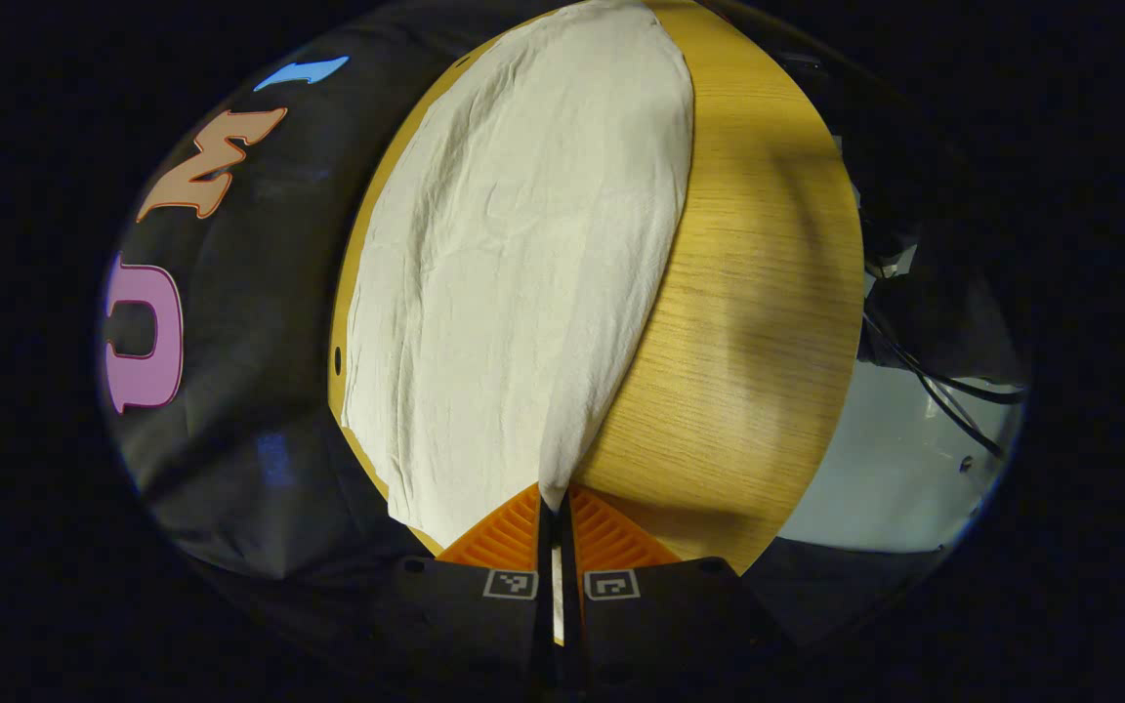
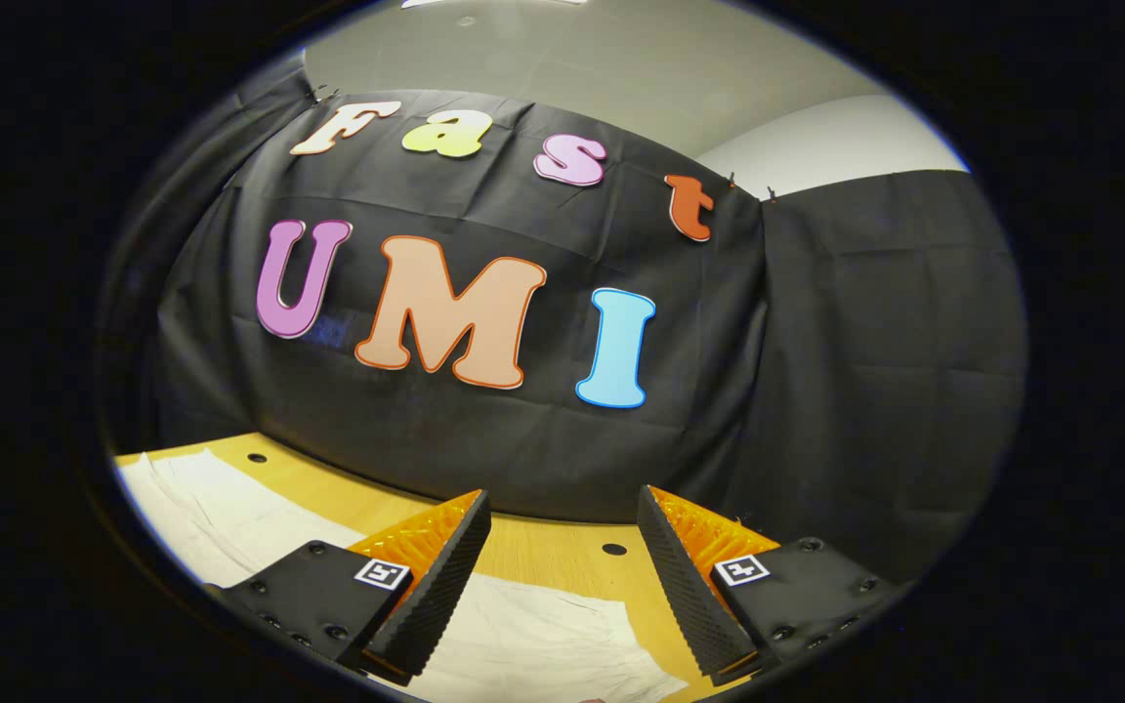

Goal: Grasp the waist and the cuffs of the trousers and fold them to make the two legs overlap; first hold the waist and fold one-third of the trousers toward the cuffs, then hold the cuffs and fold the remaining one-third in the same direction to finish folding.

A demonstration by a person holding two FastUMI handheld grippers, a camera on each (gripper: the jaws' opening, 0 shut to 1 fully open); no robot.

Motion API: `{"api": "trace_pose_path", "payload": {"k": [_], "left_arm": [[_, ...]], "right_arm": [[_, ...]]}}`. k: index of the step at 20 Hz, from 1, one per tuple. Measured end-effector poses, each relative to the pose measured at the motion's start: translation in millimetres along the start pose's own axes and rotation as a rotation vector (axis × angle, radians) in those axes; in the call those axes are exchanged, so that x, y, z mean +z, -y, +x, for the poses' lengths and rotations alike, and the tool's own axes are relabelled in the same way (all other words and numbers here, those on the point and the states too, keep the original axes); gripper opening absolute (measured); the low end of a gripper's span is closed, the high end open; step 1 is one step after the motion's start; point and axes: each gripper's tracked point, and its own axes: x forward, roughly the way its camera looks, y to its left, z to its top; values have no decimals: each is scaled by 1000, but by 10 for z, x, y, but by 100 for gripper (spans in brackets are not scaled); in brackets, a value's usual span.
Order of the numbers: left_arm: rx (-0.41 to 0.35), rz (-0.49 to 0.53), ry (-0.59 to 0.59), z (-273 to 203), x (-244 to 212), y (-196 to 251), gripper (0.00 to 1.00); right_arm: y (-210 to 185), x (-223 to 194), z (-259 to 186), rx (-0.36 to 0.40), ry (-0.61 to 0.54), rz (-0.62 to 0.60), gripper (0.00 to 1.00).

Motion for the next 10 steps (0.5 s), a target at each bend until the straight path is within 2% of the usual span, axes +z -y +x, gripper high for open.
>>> {"api": "trace_pose_path", "payload": {"k": [3, 7, 8, 10], "left_arm": [[21, 10, -11, 4, -9, 6, 0], [20, -27, -22, -4, -4, 17, 0], [24, -19, -25, -1, -6, 18, 0], [31, -14, -28, 0, -11, 16, 0]], "right_arm": [[-10, -92, -76, 40, -3, -86, 97], [-15, -348, -233, 113, -28, -236, 98], [-6, -538, -342, 155, -44, -331, 97], [2, -761, -441, 204, -71, -423, 97]]}}
